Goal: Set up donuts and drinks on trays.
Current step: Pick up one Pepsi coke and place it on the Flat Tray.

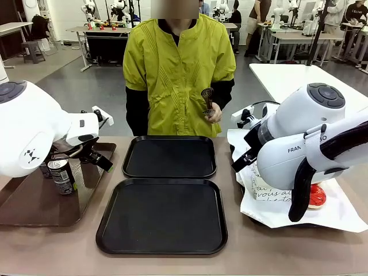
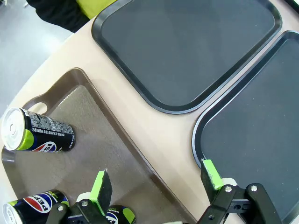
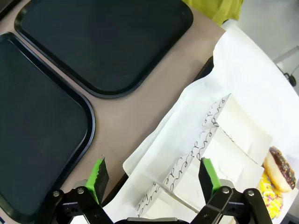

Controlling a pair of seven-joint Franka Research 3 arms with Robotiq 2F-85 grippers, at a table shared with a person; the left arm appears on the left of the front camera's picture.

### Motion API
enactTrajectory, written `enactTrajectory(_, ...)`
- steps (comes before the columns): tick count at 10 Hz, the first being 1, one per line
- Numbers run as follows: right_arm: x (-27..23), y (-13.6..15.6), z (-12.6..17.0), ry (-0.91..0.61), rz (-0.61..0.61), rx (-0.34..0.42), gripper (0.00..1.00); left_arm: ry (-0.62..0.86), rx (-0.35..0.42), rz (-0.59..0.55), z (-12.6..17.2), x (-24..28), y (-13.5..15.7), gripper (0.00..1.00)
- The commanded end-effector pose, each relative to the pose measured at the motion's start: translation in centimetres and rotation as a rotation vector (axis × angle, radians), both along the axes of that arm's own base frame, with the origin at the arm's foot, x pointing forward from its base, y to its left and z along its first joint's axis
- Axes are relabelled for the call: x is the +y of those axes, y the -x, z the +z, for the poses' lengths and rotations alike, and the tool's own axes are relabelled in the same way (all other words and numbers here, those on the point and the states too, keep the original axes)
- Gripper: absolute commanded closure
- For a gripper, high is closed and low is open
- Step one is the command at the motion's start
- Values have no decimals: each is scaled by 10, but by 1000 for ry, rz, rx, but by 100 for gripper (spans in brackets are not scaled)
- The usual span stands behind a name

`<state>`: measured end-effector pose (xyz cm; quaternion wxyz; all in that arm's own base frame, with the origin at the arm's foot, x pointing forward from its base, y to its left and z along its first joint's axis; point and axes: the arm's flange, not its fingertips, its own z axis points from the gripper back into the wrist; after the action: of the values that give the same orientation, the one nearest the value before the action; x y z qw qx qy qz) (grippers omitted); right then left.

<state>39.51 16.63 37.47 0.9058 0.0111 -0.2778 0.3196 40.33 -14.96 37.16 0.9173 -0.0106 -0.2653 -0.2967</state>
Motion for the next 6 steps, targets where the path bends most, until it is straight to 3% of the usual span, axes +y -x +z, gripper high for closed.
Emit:
enactTrajectory(1, 0, 0, 0, 0, 0, 0, 0, 0, 0, 0, 0, 0, 0, 0)
enactTrajectory(4, 0, 0, 0, 0, 0, 0, 0, 0, 0, 0, 0, 0, 0, 0)
enactTrajectory(6, -17, 67, 36, 64, 5, -17, 0, -27, 17, -15, 39, 18, 64, 0)
